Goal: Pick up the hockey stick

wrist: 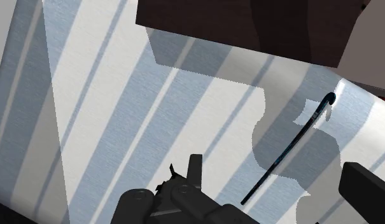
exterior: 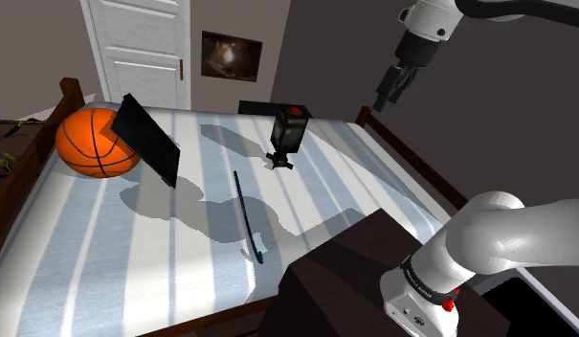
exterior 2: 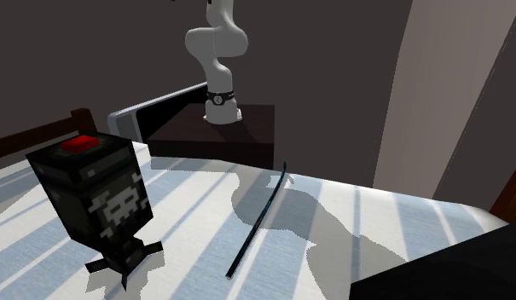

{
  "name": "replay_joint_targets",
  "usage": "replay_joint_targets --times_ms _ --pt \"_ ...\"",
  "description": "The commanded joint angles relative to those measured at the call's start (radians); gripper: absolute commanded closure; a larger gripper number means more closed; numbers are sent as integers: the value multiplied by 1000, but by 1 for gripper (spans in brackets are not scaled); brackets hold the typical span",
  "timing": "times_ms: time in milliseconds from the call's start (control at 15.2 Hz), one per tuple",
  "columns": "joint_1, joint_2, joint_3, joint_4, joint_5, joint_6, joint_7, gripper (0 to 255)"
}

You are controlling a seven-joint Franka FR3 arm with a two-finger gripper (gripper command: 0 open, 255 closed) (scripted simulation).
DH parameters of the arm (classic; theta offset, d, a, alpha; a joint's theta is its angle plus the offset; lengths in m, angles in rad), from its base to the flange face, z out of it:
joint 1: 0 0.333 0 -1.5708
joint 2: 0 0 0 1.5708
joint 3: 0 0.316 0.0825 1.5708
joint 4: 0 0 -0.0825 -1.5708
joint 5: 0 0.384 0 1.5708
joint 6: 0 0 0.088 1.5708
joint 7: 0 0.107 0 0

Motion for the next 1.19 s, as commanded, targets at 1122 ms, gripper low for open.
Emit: replay_joint_targets --times_ms 1122 --pt "11 285 235 -274 121 530 382 0"
